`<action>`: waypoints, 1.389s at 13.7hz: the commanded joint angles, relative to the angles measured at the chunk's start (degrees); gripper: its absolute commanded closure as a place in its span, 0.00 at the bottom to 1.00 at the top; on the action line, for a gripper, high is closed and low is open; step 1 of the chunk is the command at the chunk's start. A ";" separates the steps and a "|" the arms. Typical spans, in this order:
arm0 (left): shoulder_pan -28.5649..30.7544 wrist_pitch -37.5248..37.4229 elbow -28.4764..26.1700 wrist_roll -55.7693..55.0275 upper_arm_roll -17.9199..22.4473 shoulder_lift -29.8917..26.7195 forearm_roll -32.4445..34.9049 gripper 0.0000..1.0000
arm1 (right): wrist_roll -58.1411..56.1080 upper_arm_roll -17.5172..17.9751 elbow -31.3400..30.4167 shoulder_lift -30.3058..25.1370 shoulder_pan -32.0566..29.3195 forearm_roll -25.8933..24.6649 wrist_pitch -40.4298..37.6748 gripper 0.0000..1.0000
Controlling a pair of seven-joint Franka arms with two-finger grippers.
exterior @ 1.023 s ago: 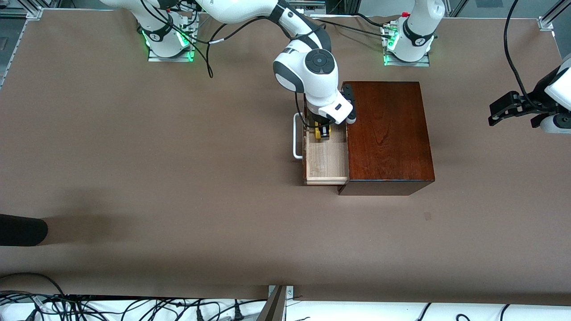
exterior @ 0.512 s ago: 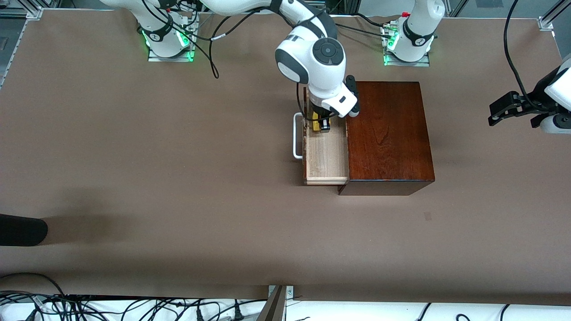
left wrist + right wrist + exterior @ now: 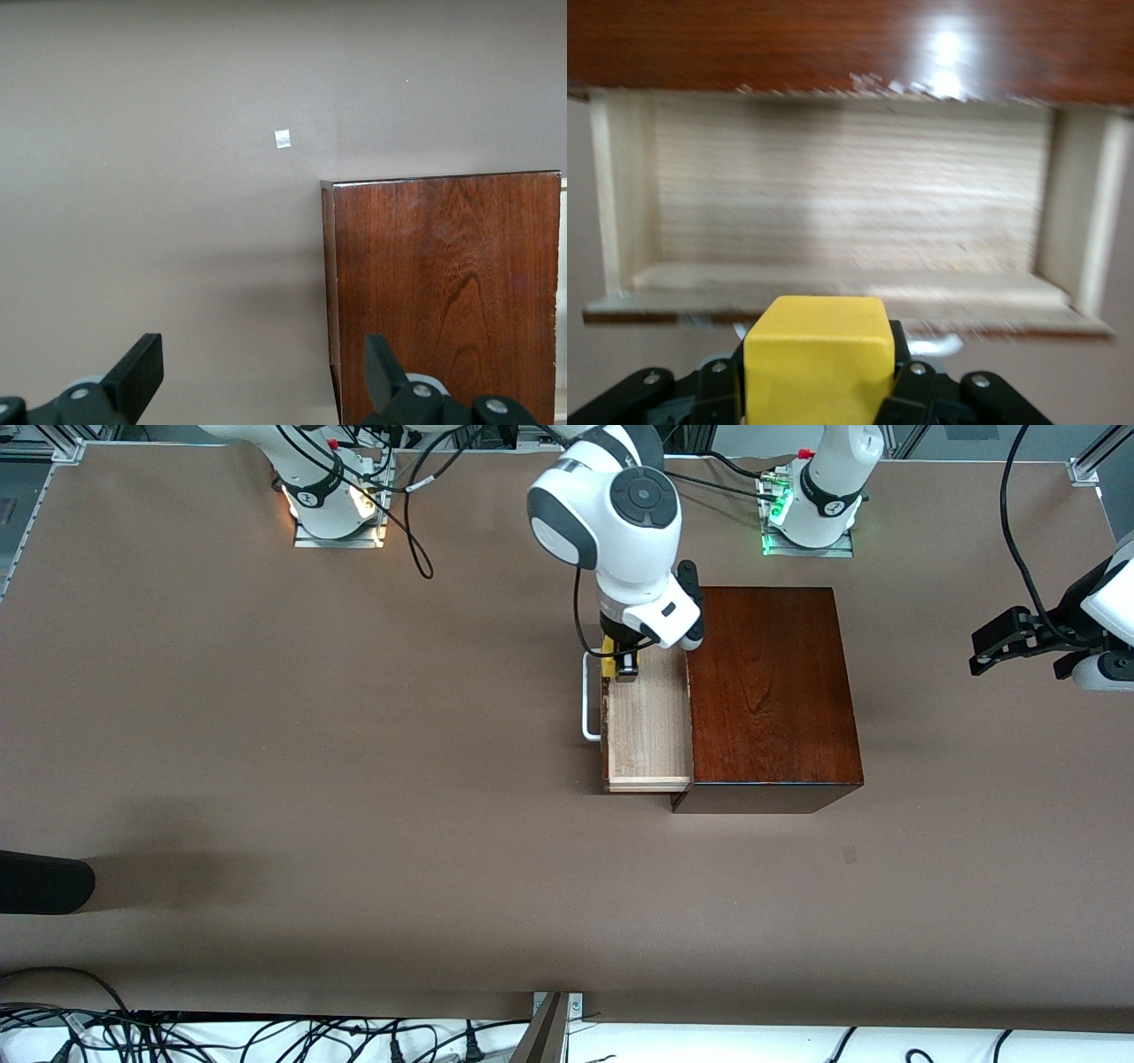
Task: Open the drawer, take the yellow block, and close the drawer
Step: 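Lift the yellow cube out of the drawer with the right gripper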
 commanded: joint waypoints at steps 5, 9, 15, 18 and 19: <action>0.17 0.07 0.80 0.47 -0.21 0.84 -0.63 0.00 | 4.03 -4.17 -7.67 -8.08 -8.02 3.46 -6.13 1.00; -0.10 0.07 0.80 0.47 -0.47 1.02 -0.46 0.00 | 12.11 -11.19 -16.99 -14.50 -8.03 3.64 -5.43 1.00; -0.54 -0.02 0.80 1.26 -0.65 1.55 -1.24 0.00 | 20.82 -18.32 -42.62 -30.05 -8.03 3.38 7.02 1.00; -0.62 -0.28 0.80 0.65 -0.74 1.55 -1.25 0.00 | 22.58 -22.09 -57.31 -37.26 -7.94 2.85 16.95 1.00; -0.62 -0.28 0.80 0.56 -1.09 1.55 -1.25 0.00 | 22.93 -23.67 -59.79 -37.89 -7.94 2.85 18.11 1.00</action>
